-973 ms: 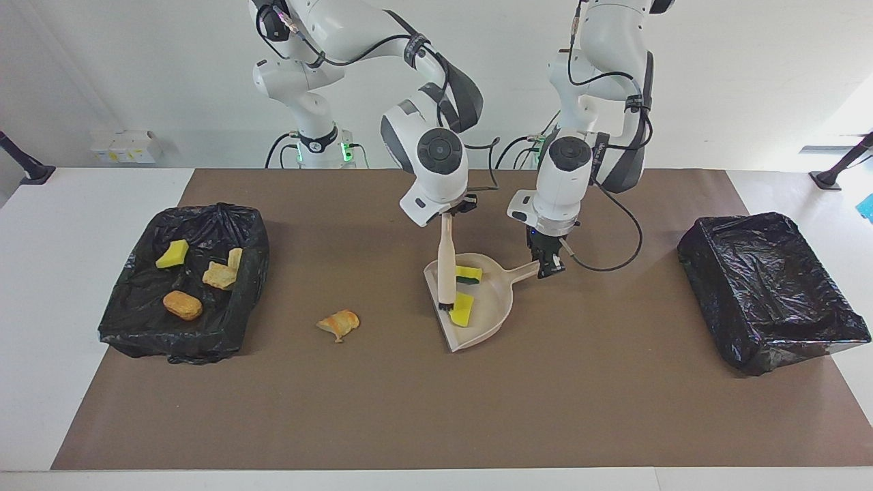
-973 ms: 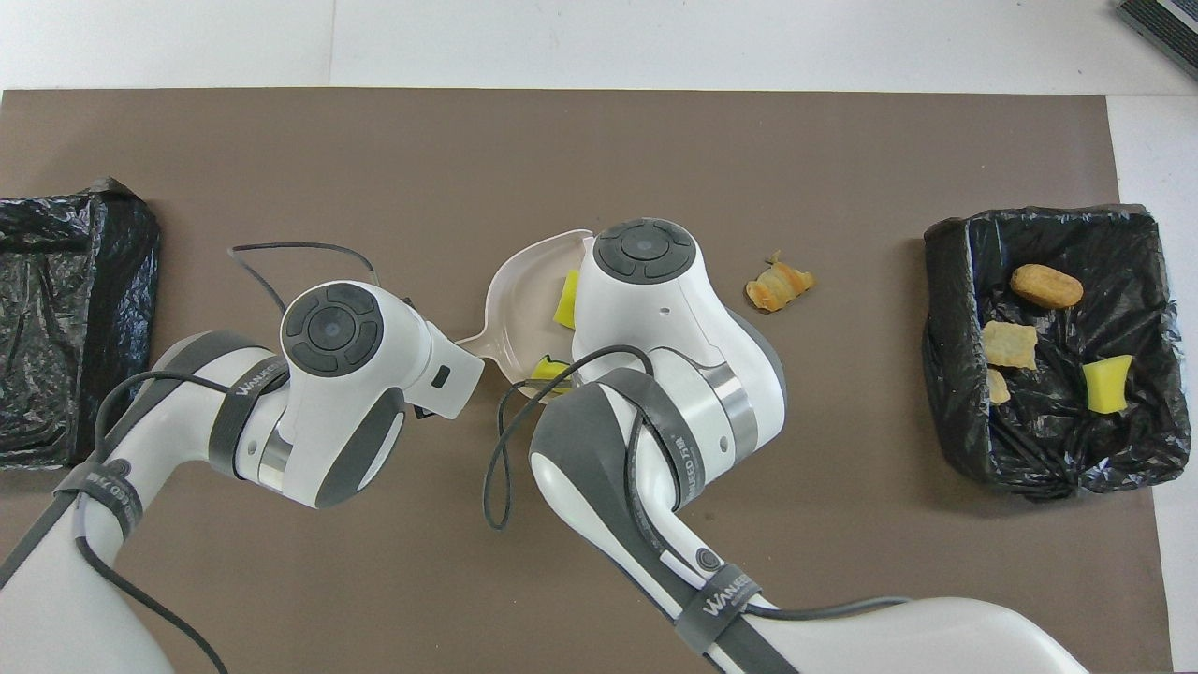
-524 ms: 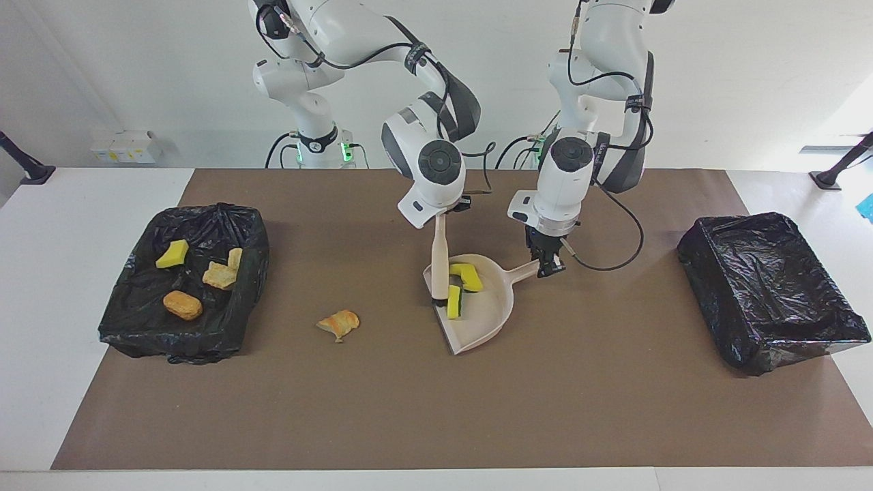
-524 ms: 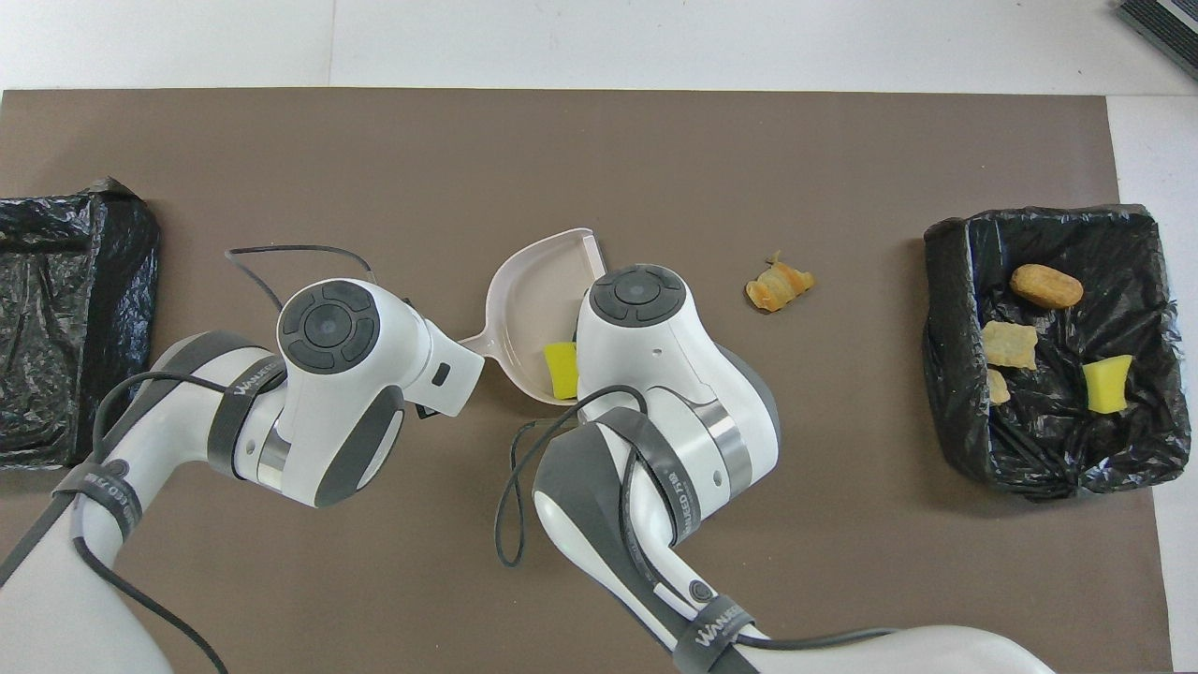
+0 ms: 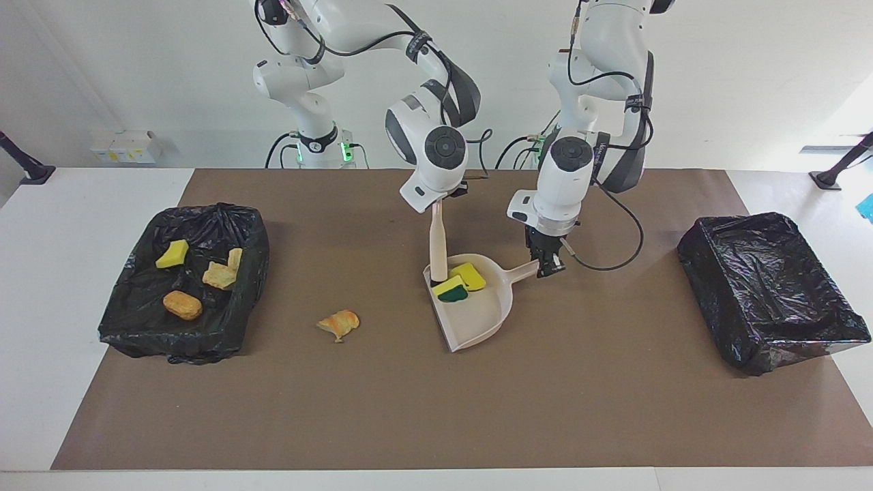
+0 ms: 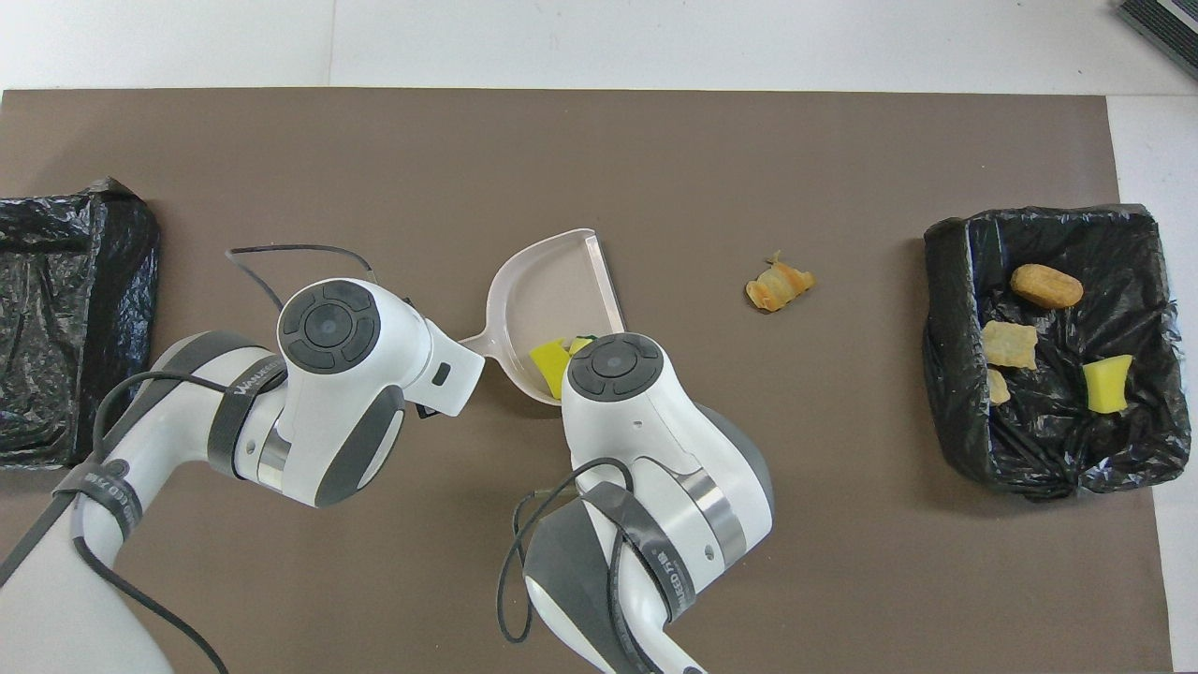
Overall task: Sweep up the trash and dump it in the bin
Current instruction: 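Sweep the yellow sponges with the right gripper into the dustpan held by the left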
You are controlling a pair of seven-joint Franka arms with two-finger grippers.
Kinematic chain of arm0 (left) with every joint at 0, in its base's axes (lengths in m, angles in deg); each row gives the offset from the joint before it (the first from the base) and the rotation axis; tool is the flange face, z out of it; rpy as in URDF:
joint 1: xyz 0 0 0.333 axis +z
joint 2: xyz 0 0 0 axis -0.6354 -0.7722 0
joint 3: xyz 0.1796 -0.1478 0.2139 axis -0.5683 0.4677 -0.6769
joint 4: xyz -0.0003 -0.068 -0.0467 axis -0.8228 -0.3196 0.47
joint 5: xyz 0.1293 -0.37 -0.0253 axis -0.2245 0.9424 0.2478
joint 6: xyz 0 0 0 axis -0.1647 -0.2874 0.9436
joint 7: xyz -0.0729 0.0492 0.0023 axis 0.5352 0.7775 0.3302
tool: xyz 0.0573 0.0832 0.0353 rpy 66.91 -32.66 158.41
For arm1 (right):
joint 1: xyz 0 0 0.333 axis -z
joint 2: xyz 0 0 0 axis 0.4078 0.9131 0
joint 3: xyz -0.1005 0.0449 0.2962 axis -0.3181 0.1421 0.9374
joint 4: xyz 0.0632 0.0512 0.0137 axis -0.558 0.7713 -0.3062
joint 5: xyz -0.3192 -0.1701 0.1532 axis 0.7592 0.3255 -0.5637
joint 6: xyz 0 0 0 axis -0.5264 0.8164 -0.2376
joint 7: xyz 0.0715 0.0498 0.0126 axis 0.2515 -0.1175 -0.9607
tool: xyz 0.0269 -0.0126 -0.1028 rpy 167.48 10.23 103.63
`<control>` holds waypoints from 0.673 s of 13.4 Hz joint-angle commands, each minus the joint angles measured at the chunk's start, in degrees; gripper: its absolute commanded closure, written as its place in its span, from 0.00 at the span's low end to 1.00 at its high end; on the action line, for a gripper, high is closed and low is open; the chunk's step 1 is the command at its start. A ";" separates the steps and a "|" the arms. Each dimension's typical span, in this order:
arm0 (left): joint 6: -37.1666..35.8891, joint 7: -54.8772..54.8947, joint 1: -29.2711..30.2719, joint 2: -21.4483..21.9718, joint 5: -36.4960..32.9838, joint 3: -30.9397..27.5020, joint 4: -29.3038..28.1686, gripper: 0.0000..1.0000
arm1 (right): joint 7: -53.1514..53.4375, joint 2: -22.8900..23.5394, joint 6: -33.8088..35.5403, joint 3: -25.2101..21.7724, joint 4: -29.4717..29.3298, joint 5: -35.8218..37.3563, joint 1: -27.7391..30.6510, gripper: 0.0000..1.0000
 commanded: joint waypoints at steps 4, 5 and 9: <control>-0.12 -0.12 0.72 0.32 0.59 0.06 -0.11 1.00 | 0.38 -2.40 6.12 0.22 1.88 2.12 -0.26 1.00; -0.12 -0.12 0.81 0.32 0.59 0.06 -0.11 1.00 | 0.29 -2.40 7.17 0.22 1.53 2.30 -0.61 1.00; -0.12 -0.03 0.89 0.40 0.59 0.06 -0.11 1.00 | -0.59 -4.77 11.38 0.04 1.35 2.74 -0.35 1.00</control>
